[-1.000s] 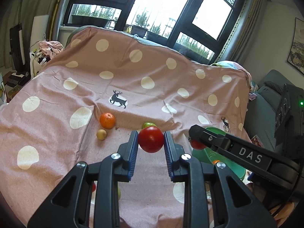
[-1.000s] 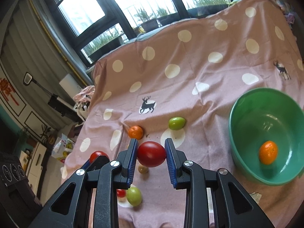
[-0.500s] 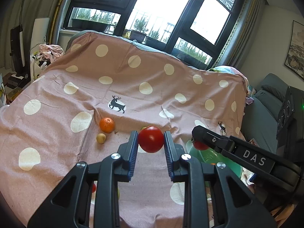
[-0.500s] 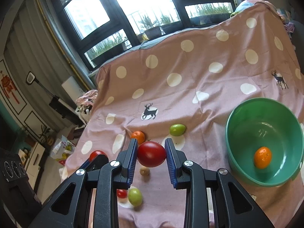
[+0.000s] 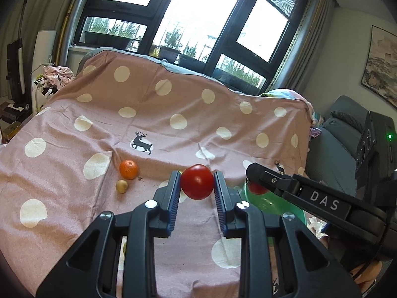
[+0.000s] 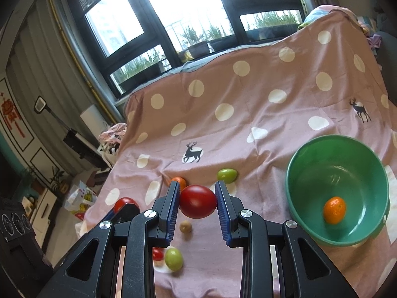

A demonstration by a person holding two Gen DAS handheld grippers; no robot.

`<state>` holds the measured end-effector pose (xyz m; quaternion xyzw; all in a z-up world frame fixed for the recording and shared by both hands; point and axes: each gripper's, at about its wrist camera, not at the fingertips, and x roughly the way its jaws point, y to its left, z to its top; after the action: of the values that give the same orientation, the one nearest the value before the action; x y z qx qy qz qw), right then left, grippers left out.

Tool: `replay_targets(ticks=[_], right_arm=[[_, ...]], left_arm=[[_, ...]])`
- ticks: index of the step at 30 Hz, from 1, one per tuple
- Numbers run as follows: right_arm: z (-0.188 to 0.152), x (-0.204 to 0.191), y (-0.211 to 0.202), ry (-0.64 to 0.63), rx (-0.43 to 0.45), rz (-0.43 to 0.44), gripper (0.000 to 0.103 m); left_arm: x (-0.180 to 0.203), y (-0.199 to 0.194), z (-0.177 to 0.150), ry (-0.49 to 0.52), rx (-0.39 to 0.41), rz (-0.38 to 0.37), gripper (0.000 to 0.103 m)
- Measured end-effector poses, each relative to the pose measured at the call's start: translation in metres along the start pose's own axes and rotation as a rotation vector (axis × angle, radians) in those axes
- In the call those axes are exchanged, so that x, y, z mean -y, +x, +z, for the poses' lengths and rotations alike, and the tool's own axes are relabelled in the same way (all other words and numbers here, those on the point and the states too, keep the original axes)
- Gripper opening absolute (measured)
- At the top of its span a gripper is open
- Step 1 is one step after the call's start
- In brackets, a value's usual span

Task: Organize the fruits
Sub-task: 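Carry the red tomato with the right gripper over the green bowl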

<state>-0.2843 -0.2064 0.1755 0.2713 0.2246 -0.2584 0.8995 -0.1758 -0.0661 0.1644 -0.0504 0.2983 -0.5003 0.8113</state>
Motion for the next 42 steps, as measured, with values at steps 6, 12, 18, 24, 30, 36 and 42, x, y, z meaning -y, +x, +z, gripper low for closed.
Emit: replay_targets(ticks=[6, 12, 18, 24, 30, 36, 42], right_arm=[[0.002, 0.005, -0.007, 0.009, 0.024, -0.015, 0.031], [0.003, 0.009, -0.013, 0.014, 0.040, -0.017, 0.031], [0.004, 0.014, -0.017, 0.027, 0.051, -0.029, 0.031], [0.005, 0.019, -0.022, 0.041, 0.064, -0.054, 0.031], [0.008, 0.031, -0.029, 0.054, 0.092, -0.090, 0.031], [0.011, 0.050, -0.031, 0.093, 0.099, -0.099, 0.031], [0.012, 0.073, -0.037, 0.142, 0.111, -0.120, 0.031]], left_arm=[[0.005, -0.001, -0.001, 0.015, 0.006, -0.005, 0.027], [0.009, 0.000, -0.002, 0.035, 0.006, -0.005, 0.027], [0.015, 0.000, -0.004, 0.052, 0.010, -0.008, 0.027], [0.024, 0.003, -0.006, 0.078, 0.003, -0.021, 0.027], [0.044, 0.015, -0.006, 0.125, -0.012, -0.023, 0.027], [0.066, 0.026, -0.005, 0.157, -0.027, -0.055, 0.027], [0.090, 0.046, -0.010, 0.194, -0.066, -0.079, 0.027]])
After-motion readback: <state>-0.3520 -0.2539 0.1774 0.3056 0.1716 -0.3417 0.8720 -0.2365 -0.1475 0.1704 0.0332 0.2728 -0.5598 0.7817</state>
